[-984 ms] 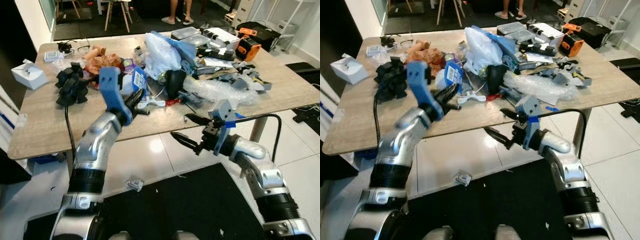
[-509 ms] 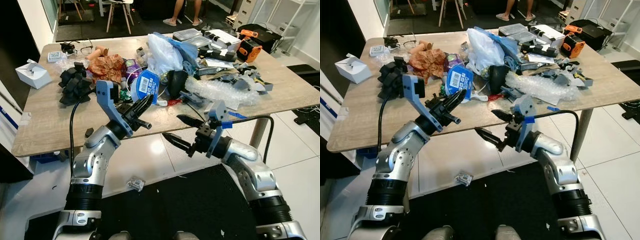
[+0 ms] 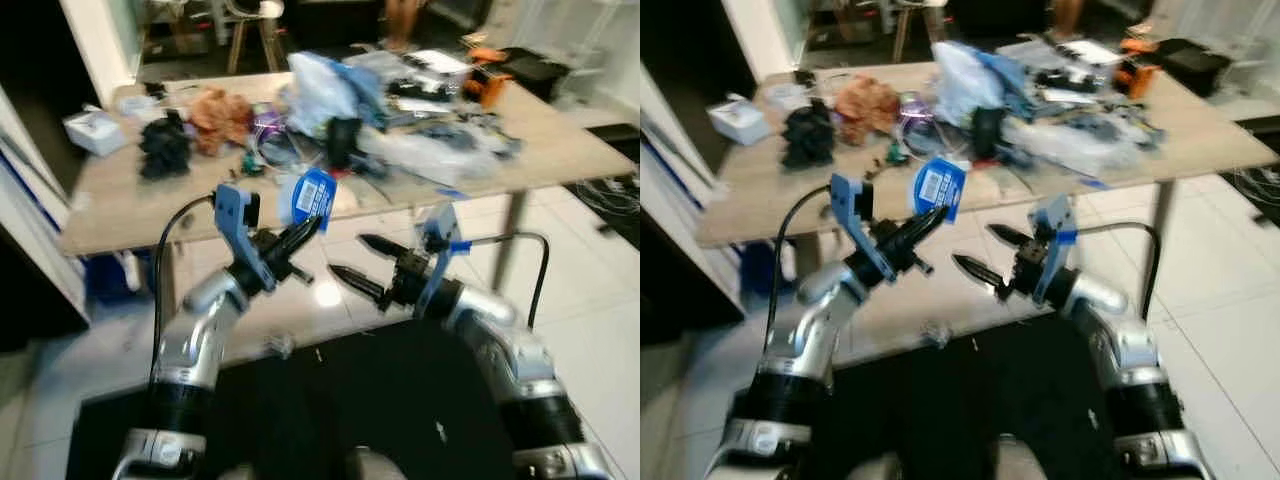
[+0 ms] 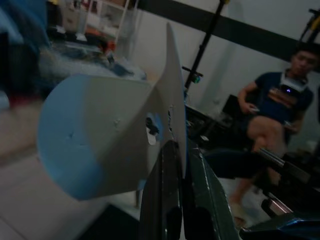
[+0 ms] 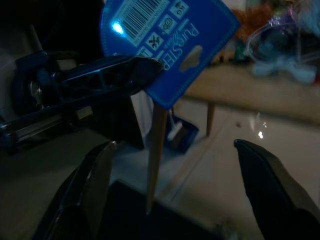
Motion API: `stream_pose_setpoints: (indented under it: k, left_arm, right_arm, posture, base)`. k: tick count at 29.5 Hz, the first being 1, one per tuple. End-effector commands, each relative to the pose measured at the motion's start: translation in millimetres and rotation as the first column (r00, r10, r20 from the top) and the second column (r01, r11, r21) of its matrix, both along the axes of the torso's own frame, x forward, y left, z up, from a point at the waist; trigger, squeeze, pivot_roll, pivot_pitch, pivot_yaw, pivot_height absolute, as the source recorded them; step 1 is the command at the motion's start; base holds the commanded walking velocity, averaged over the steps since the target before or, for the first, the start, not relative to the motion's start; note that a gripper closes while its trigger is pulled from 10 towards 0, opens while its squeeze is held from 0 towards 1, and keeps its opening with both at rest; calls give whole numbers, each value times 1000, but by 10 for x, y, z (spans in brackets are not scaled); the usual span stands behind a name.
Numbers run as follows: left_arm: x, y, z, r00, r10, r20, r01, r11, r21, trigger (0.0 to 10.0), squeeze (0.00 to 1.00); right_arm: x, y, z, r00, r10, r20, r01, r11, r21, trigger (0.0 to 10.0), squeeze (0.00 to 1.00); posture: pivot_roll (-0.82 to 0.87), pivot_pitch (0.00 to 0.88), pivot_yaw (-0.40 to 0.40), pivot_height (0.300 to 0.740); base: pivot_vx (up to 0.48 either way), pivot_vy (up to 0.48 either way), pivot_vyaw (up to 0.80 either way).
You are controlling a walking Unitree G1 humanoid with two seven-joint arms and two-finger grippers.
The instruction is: Picking trash to rubbish bin
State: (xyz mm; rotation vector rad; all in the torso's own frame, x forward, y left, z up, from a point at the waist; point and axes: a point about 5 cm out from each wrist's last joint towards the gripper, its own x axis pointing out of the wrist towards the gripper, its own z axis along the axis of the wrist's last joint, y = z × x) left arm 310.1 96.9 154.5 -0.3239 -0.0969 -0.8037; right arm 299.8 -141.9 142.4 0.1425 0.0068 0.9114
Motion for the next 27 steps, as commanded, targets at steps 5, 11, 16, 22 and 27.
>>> stream_pose_setpoints:
  k: [5, 11, 16, 22, 27]
  left_arm:
    - [5, 15, -28, 1000, 3, 8, -3, 1000, 25, 10000, 0]
    - [9, 5, -38, 1000, -3, 8, 2, 999, 35, 10000, 0]
    - [13, 3, -46, 1000, -2, 2, 2, 999, 34, 10000, 0]
    - [15, -5, -54, 1000, -10, 0, 10, 999, 38, 10000, 0]
    - [16, -19, -60, 1000, -21, 1, 21, 999, 47, 10000, 0]
  right_arm:
    - [4, 24, -2, 1000, 3, -16, -3, 1000, 19, 10000, 0]
    - [8, 25, -5, 1000, 0, -18, 1, 1000, 20, 10000, 0]
    - [8, 30, -18, 999, 2, -33, -1, 1000, 18, 10000, 0]
    - [8, 36, -30, 999, 7, -42, -7, 1000, 9, 10000, 0]
    - [7, 36, -33, 999, 9, -45, -9, 1000, 7, 10000, 0]
  posture:
    - [-103, 0, -22, 740]
    - [-101, 0, -21, 740]
    - [-98, 0, -21, 740]
    - [-98, 0, -19, 740]
    - [-99, 0, -20, 740]
  base:
    - [-480, 0, 0]
    - [-480, 0, 0]
    - [-369, 0, 0]
    - [0, 0, -667]
    - [0, 0, -800]
